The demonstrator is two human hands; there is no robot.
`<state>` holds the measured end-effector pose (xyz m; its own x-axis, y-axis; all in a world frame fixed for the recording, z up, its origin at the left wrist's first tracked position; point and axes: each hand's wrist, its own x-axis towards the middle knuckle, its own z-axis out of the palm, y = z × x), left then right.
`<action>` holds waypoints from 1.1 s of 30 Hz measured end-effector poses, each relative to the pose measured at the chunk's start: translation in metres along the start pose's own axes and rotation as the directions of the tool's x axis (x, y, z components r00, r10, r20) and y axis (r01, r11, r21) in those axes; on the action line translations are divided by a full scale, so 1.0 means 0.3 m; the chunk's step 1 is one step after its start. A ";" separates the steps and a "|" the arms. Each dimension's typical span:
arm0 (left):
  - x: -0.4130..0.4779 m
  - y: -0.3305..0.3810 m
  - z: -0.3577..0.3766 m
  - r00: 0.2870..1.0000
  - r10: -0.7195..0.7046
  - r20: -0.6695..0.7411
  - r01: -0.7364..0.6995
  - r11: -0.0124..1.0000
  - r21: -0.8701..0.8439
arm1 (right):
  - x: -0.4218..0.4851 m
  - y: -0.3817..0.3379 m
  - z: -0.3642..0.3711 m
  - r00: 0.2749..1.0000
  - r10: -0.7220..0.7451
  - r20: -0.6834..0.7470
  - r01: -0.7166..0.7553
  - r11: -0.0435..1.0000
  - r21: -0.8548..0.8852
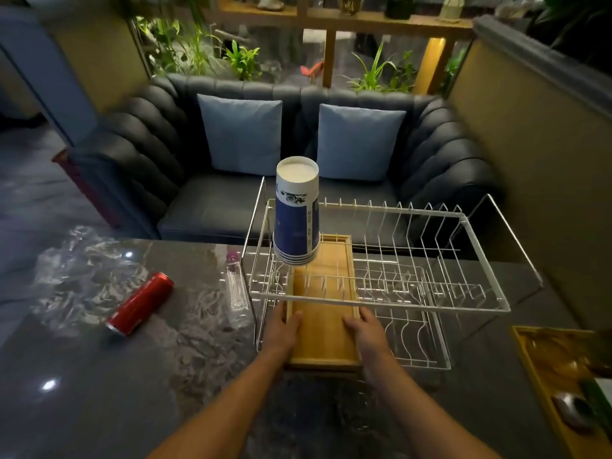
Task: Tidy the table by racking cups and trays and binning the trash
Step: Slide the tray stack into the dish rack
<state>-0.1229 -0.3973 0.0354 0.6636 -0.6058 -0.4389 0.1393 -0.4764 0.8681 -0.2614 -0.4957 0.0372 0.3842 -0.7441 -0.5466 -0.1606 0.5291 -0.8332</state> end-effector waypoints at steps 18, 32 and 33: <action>0.083 -0.003 0.020 0.996 -0.073 -0.054 0.083 0.977 0.197 | 0.036 0.020 0.012 0.999 0.003 -0.033 -0.005 0.997 -0.071; 0.028 -0.030 -0.012 1.000 0.022 0.006 -0.023 0.970 0.240 | 0.062 0.030 -0.004 0.999 -0.039 -0.023 0.034 0.979 -0.201; 0.022 -0.029 -0.015 1.000 0.029 0.003 -0.029 0.970 0.241 | 0.064 0.031 -0.003 0.998 -0.059 -0.032 0.050 0.971 -0.233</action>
<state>-0.1165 -0.3944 0.0258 0.6653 -0.6212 -0.4141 -0.0611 -0.5981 0.7991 -0.2563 -0.5053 0.0188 0.3641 -0.7864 -0.4989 -0.3483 0.3818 -0.8561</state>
